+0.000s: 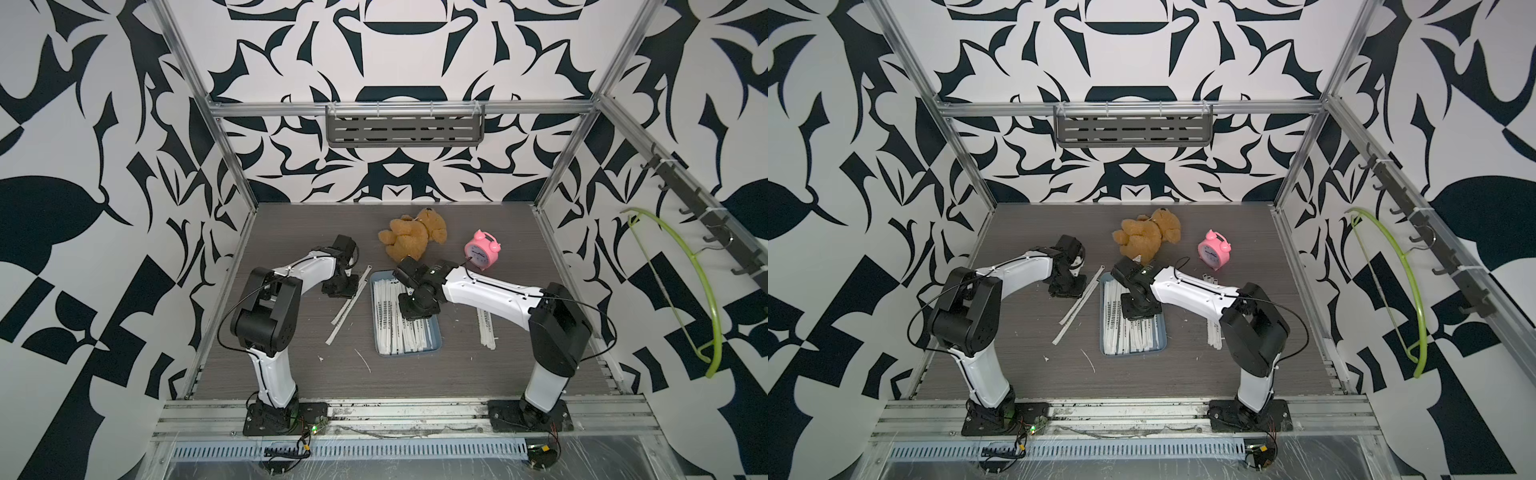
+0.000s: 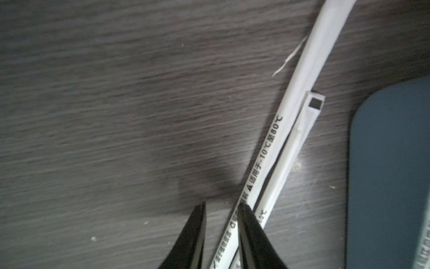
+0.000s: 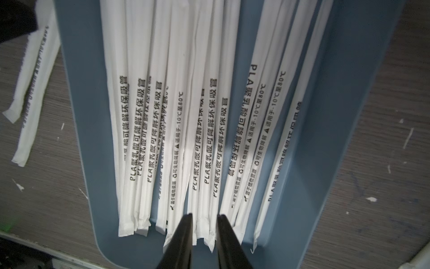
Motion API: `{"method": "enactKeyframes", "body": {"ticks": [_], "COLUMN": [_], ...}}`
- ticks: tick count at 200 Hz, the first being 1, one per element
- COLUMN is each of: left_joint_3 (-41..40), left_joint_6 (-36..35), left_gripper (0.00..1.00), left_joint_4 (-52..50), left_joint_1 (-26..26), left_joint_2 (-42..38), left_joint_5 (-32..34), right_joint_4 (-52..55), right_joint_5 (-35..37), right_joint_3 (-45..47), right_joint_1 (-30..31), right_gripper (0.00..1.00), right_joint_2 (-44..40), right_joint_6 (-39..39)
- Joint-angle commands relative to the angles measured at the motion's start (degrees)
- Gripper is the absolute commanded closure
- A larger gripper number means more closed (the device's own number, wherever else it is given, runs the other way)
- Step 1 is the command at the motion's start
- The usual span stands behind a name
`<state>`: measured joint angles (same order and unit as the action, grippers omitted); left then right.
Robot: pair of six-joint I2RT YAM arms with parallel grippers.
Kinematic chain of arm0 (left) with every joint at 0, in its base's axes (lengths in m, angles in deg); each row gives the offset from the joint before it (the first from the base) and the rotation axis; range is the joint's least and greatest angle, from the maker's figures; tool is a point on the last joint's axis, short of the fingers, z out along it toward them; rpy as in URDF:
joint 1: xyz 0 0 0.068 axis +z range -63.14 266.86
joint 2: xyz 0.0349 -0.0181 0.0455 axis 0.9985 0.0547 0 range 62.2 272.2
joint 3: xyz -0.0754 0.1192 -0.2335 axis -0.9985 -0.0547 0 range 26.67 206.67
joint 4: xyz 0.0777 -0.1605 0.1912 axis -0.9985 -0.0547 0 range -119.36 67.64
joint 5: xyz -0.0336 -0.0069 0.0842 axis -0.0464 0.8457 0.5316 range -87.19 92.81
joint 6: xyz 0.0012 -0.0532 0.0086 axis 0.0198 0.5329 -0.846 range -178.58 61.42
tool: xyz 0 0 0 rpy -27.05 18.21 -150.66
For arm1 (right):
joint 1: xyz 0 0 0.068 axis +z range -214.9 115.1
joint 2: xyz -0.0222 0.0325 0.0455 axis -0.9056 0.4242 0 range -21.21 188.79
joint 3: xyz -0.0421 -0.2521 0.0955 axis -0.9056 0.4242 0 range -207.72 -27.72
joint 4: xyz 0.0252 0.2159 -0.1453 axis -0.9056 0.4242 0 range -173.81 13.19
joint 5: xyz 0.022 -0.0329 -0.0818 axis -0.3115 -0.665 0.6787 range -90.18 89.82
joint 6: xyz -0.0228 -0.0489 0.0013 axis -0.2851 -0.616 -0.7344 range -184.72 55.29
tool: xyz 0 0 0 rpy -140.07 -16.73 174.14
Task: Put the straws into the storage box
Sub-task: Pick up the straw from the center of the board.
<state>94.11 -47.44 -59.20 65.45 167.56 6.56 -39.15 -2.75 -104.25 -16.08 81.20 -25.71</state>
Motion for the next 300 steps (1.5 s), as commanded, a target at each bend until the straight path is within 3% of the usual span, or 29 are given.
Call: {"method": "enactKeyframes", "body": {"ticks": [1, 55, 96, 166, 222, 282, 300], "left_joint_3": [-3.02, -0.93, 0.67, 1.16, 1.28, 8.01, 9.9], "left_joint_6": [1.55, 2.52, 1.44, -0.44, -2.39, -3.28, 1.6], "left_gripper": [0.71, 0.69, 0.66, 0.69, 0.92, 1.0, 1.0], "left_joint_4": [-5.43, -5.1, -2.64, -1.46, -4.61, -12.16, -13.79], "left_joint_1": [1.0, 1.63, 1.24, 0.7, 0.66, 0.67, 0.04], "left_joint_2": [-2.48, -5.23, -2.85, 2.24, 1.51, -2.81, -7.56], "left_joint_5": [5.24, 0.96, -3.68, -0.78, 4.67, 8.74, 2.61], "right_joint_4": [-0.01, 0.2, 0.33, 0.98, 0.78, 1.49, 1.45], "right_joint_5": [0.13, -0.74, -0.68, -0.67, -0.31, 0.64, 0.94], "right_joint_3": [-0.56, -1.95, -1.6, -2.91, -2.67, -3.47, -2.09], "right_joint_1": [-0.09, -0.13, -0.1, -0.08, -0.12, -0.19, -1.51], "right_gripper": [0.76, 0.76, 0.76, 0.76, 0.76, 0.76, 0.76], "right_joint_2": [-2.25, -1.68, -2.04, -1.26, -1.77, -2.15, -4.18], "right_joint_6": [-0.09, -0.53, -0.29, -0.69, -0.44, -1.15, -1.07]}}
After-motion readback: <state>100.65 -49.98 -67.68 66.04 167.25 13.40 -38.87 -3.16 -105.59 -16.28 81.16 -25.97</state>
